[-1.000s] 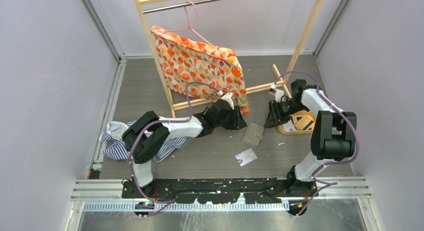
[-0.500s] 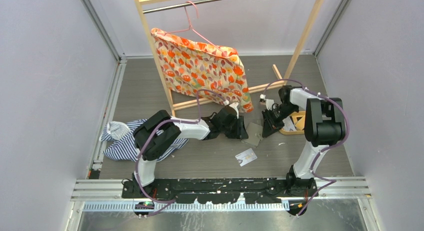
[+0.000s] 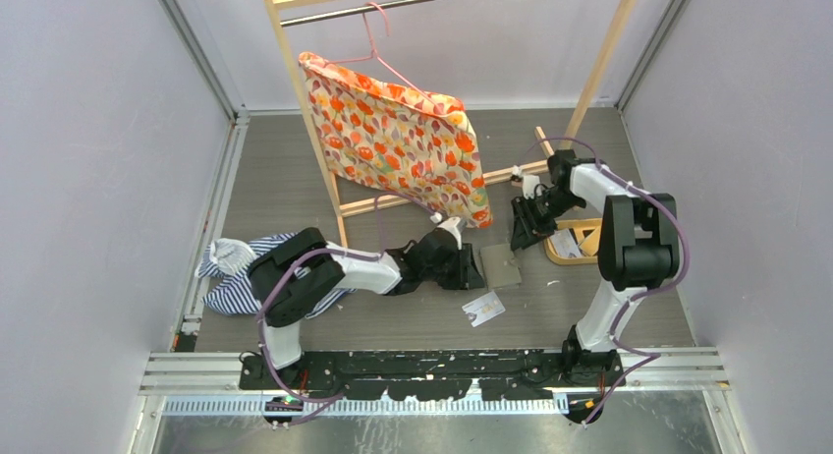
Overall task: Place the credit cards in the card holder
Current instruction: Close the card holder at the center of the board.
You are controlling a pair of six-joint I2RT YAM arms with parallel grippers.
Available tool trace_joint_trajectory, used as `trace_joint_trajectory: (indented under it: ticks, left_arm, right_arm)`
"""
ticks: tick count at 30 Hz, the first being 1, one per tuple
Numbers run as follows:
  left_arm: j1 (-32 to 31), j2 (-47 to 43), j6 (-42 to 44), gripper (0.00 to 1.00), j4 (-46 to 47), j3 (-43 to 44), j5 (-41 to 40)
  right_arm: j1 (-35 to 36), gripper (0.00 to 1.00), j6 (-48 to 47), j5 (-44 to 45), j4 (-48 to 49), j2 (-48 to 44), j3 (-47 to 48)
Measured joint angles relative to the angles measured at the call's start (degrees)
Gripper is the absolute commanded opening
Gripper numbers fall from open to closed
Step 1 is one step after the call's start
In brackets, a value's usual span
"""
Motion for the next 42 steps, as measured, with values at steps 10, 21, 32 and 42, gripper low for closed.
trace_joint_trajectory:
  ticks: [10,21,32,42]
  left_arm:
    - [2.56,-7.54,3.32,0.47,5.55,-4.87,-4.02]
    - [2.58,-0.24,-2.95,0.32,13.97,-1.55,-2.27]
    - [1.99,4.74,-6.38,0.27,12.68,1.77,-2.19]
    - [1.36,4.74,-6.19,0.27,11.06,2.32,-2.56]
  right_arm:
    - [-4.68,0.44,0.35,-5.11,-1.09,-8.57,-5.84]
    - [1.57,0.44,5.29,-1.7,1.29,-8.55,-7.52]
    - [7.15,0.31,7.39,8.41,3.82,-8.57,-8.44]
    - [7.8,0.15,7.34,10.38,4.24,-10.05,-8.83]
